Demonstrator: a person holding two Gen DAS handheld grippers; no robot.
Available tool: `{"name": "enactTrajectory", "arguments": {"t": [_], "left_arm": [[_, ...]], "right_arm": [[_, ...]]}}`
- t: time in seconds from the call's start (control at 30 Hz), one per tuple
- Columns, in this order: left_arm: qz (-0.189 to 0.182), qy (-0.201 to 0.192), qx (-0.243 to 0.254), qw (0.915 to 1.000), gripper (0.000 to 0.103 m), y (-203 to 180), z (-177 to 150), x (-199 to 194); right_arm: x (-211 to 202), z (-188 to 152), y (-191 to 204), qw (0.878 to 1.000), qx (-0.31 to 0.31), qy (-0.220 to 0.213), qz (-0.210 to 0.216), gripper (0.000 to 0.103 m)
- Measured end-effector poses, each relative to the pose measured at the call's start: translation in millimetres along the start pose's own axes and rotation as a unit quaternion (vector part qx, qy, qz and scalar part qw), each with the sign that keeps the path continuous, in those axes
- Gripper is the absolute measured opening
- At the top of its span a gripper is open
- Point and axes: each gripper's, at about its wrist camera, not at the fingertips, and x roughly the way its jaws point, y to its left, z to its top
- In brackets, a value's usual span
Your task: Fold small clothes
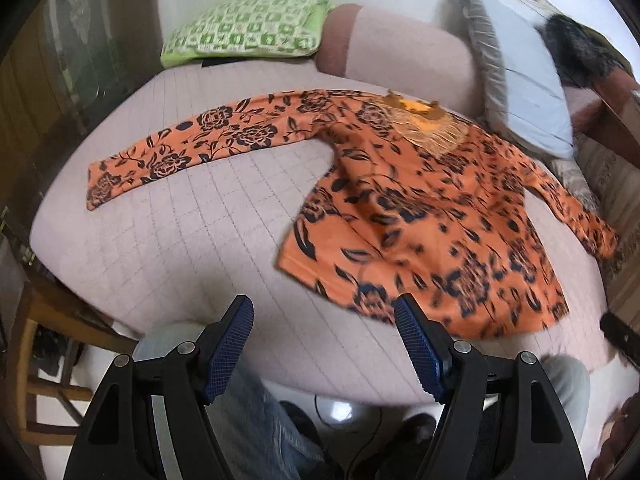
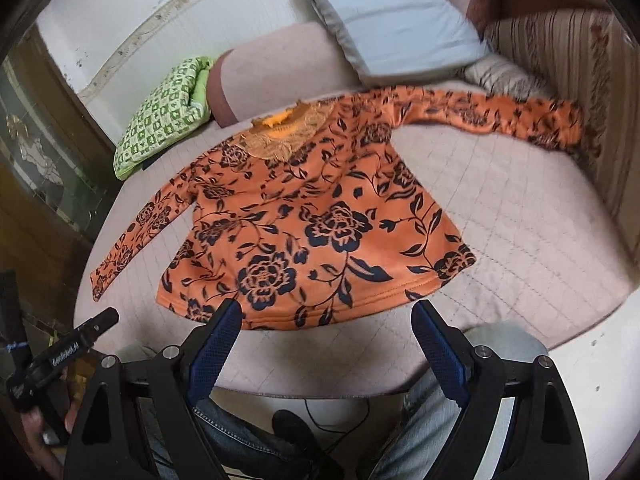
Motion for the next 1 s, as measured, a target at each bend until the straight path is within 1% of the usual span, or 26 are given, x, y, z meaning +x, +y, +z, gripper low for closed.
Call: {"name": "enactTrajectory", "arguments": {"t": [0.07, 0.13, 0.2, 0.33, 0.4, 0.43, 0.5, 0.57, 0.63, 0.67, 0.7, 0.73, 0.77, 0.8, 0.9, 0.93, 1.0], "left_arm": [[0.007, 0.008, -0.002, 0.9999, 0.073, 7.6, 13.5, 27.5], [0.006, 0.026, -0.005, 0.9996, 0.073, 13.3, 25.8, 59.4], [0.001, 0.043, -0.010, 0.9990, 0.073, 16.6, 37.6, 91.8], [-0.012, 0.073, -0.018, 0.9971, 0.072, 20.0, 63.2, 151.7], [-0.011, 0.084, -0.011, 0.9964, 0.072, 19.0, 73.5, 179.3], [-0.010, 0.093, -0.010, 0.9956, 0.072, 19.3, 75.9, 190.3], [-0.024, 0.113, -0.013, 0.9932, 0.071, 22.2, 77.3, 212.0], [-0.024, 0.110, -0.011, 0.9936, 0.071, 23.2, 76.1, 216.9], [-0.012, 0.100, 0.004, 0.9949, 0.063, 19.6, 71.8, 216.2], [0.008, 0.098, 0.014, 0.9950, 0.049, 17.7, 68.0, 217.6], [0.014, 0.096, 0.018, 0.9951, 0.036, 18.1, 66.4, 216.8], [0.007, 0.095, 0.016, 0.9953, 0.028, 19.0, 65.6, 215.8], [-0.008, 0.102, 0.007, 0.9947, 0.011, 21.5, 65.4, 215.9], [-0.018, 0.108, -0.002, 0.9940, 0.007, 24.1, 65.9, 214.3], [-0.024, 0.117, -0.019, 0.9927, 0.005, 33.9, 65.1, 211.2], [-0.028, 0.116, -0.023, 0.9926, 0.005, 37.6, 64.1, 205.3], [-0.035, 0.109, -0.034, 0.9928, 0.005, 47.5, 60.8, 188.3]], "right_arm": [[16.7, 11.6, -23.0, 1.000, 0.019, 0.011, -0.014, 0.082], [31.2, 20.8, -41.4, 0.999, 0.035, 0.016, -0.031, 0.081], [49.6, 30.6, -58.4, 0.997, 0.048, 0.024, -0.049, 0.077], [91.0, 50.6, -83.9, 0.995, 0.064, 0.046, -0.058, 0.071], [108.7, 56.1, -92.3, 0.994, 0.072, 0.058, -0.062, 0.061], [117.1, 58.3, -95.6, 0.993, 0.071, 0.062, -0.067, 0.058], [130.4, 59.6, -98.9, 0.992, 0.062, 0.073, -0.082, 0.051], [135.5, 57.1, -97.7, 0.992, 0.049, 0.071, -0.093, 0.049], [134.5, 53.1, -90.8, 0.991, 0.032, 0.070, -0.110, 0.044], [134.0, 51.3, -88.3, 0.990, 0.025, 0.069, -0.122, 0.032], [133.3, 48.9, -86.6, 0.989, 0.022, 0.069, -0.130, 0.020], [132.3, 47.4, -87.0, 0.989, 0.023, 0.068, -0.129, 0.017], [130.5, 45.4, -86.6, 0.989, 0.026, 0.067, -0.130, 0.010], [128.2, 44.2, -86.3, 0.989, 0.029, 0.067, -0.130, 0.007], [116.2, 42.6, -84.6, 0.989, 0.028, 0.067, -0.130, 0.005], [111.4, 44.6, -84.2, 0.990, 0.031, 0.062, -0.127, 0.005], [87.0, 44.3, -83.3, 0.990, 0.032, 0.042, -0.129, 0.004]]}}
